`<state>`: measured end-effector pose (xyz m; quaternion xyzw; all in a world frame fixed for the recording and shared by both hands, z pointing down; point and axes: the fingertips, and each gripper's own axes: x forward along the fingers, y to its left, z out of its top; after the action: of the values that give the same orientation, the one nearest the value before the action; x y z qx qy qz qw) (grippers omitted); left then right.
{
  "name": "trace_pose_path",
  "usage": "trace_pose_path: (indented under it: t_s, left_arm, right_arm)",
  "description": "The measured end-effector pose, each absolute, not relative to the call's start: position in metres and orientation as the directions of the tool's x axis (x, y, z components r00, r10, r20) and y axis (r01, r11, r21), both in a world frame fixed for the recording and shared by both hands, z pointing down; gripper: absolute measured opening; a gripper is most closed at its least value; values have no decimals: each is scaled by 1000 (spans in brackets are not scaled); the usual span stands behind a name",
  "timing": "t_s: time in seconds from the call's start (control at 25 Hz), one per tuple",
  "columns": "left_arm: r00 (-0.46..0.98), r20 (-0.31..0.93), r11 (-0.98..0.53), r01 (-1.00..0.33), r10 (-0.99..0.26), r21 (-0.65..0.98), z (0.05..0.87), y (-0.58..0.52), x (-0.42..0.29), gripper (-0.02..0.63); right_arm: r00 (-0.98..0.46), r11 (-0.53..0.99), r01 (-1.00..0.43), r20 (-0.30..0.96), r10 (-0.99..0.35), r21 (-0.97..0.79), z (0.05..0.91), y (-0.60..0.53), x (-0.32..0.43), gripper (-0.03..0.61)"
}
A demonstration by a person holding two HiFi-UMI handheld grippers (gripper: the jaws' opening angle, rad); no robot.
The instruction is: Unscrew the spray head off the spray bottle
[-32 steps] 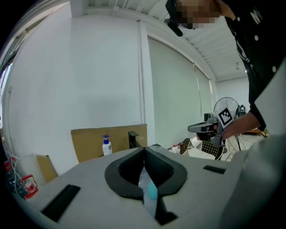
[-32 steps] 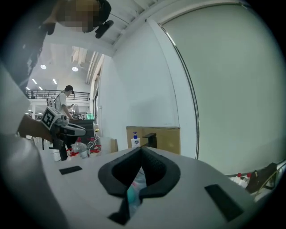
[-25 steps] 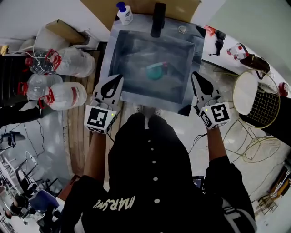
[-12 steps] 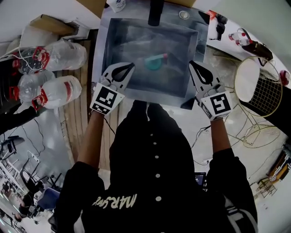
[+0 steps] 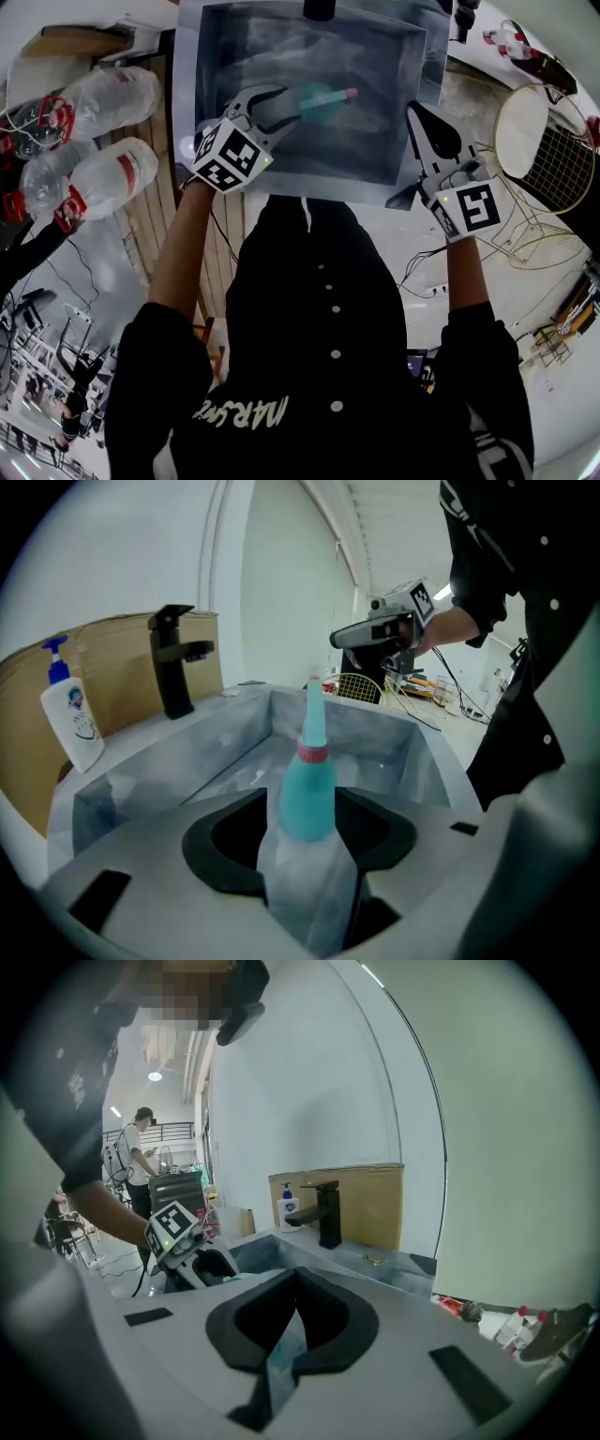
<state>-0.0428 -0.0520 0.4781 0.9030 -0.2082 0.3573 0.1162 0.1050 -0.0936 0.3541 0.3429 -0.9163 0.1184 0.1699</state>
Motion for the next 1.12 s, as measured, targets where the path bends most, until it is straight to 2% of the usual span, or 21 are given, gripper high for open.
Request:
trace_pose_path:
  t_s: [0.08,0.2,0.4,0.76,1.12]
  left_arm:
    - [664,702,-899,-432,-257,79,492,-55,-37,271]
    - [670,710,-921,-382,-219,76,511,-57,-24,289]
    - [691,702,-930,-349,-174,114,539,-59,-8,368]
    - [754,651,-938,-281,-87,200,565,-59,13,387]
    - [777,626,-946,-247,-65,209,570,-60,17,383]
  right_arm:
    - [-702,728,-677,388,-597,-107,359,-101,105,12]
    - [-701,719,-684,388,-599,-126,368,-108,104,12]
    - [-695,707,-691,407,-593,-150,386,-116,102,12]
    - [-703,715,-682,410,-581,-155,398,-132,98,12]
    - [-783,804,-569,413,-465,-174,399,-142,74,27]
